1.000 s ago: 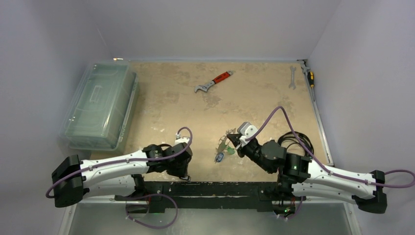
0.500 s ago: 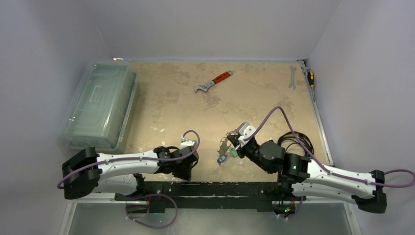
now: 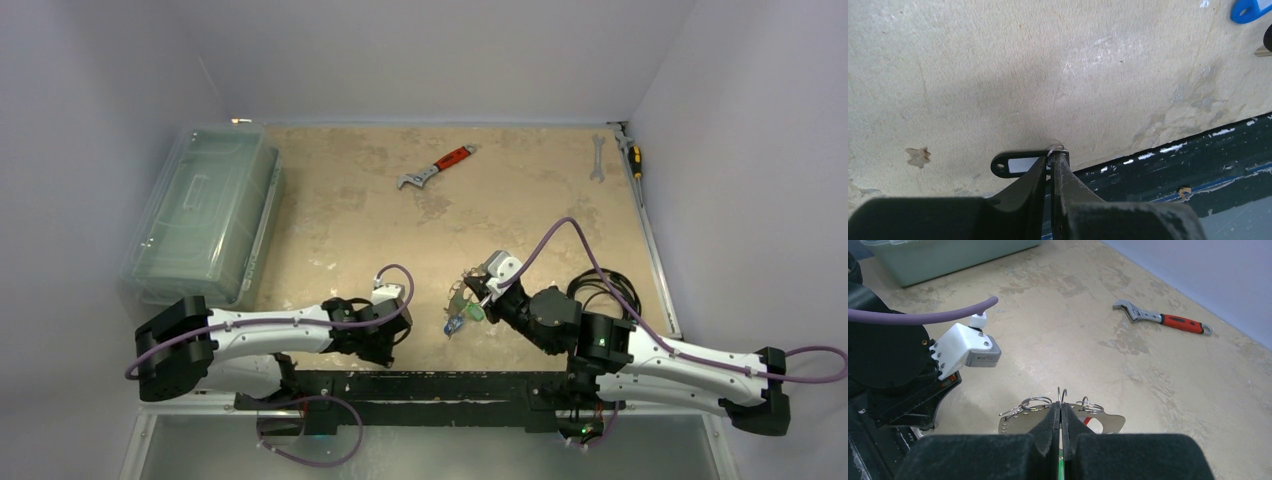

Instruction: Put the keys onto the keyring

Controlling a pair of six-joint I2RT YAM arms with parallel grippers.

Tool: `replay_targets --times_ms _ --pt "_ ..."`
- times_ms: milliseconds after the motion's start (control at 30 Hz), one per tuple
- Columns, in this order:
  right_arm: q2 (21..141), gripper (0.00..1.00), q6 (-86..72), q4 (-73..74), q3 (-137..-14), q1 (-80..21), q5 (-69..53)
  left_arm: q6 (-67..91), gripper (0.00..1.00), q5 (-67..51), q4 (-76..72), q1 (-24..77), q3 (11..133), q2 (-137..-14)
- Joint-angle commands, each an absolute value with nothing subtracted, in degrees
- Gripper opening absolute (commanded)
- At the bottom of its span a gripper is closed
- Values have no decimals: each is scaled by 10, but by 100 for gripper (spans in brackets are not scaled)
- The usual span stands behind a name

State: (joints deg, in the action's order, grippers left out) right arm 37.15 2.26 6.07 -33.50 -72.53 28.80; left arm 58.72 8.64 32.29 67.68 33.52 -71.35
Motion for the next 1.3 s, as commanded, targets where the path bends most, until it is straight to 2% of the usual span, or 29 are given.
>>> replay_targets --times_ms 0,67,400,867,1100,1267 --pt "370 0 14 37 -345 -728 289 600 4 134 345 686 363 -727" --pt "370 0 13 37 -345 -728 290 600 0 139 349 690 372 -729" --pt "369 0 12 39 -346 -728 293 562 0 132 304 693 363 -687" --pt "369 0 11 37 -347 -728 289 370 0 134 237 693 325 -517" --pt "367 0 17 33 -348 -728 263 276 0 135 224 693 357 -476" --pt "369 0 35 12 -349 -728 201 159 0 145 238 693 404 -457"
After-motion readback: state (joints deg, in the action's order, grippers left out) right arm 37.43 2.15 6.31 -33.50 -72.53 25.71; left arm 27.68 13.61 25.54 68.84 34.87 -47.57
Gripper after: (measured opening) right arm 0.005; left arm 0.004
